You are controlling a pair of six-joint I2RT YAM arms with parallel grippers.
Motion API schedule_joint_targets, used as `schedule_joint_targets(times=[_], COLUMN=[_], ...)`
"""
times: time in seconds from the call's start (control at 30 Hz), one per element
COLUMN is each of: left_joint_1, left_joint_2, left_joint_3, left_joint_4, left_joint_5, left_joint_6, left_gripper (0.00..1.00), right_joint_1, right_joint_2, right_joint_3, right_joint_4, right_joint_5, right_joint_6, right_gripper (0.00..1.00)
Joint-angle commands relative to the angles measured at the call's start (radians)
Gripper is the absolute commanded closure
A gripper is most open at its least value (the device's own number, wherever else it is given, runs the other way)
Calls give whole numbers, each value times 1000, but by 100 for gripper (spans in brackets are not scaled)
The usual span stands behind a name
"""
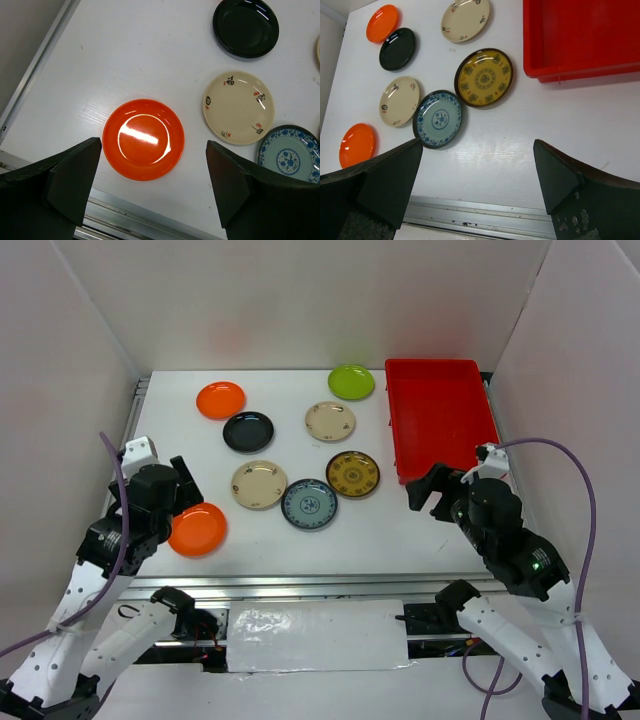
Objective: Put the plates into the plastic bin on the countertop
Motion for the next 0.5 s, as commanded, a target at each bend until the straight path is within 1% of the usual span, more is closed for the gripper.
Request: schedule_joint_targets(times=[0.0, 0.13, 0.17, 0.23, 0.27, 0.3, 0.33, 0.37, 0.4, 0.43, 0.47], left_joint_1=[4, 4, 4, 4, 4, 4, 2, 4, 4, 4, 2], left_joint_2=[-22, -19, -19, -19, -19, -18, -16, -13, -10, -9, -12], left_joint_3=[6, 4, 4, 1, 0, 1, 1, 3, 3, 3, 1], left_joint_4=[9, 15, 18, 24, 26, 26, 27, 27, 24, 24, 24], left_joint_5=[-31, -19, -11, -6, -3, -3, -2, -2, 0, 0, 1], left_joint_6=[-27, -15, -12, -6, -6, -4, -4, -3, -3, -3, -1], left_gripper=[1, 1, 1, 1, 1, 1, 1, 1, 1, 1, 1], right_joint_1=[-4, -2, -4, -5, -2, -2, 1, 30, 50, 76, 102], right_joint_2=[16, 12, 9, 13, 37, 54, 74, 126, 153, 182, 246], right_joint_3=[19, 1, -10, -85, -118, -201, -244, -284, -348, -376, -398], right_joint_4=[14, 49, 87, 155, 248, 300, 357, 465, 517, 555, 637], right_joint_5=[-7, -54, -80, -170, -213, -308, -356, -378, -354, -324, -292], right_joint_6=[15, 15, 12, 39, 73, 96, 124, 175, 205, 261, 285], right_gripper=[0, 0, 0, 0, 0, 0, 0, 0, 0, 0, 0])
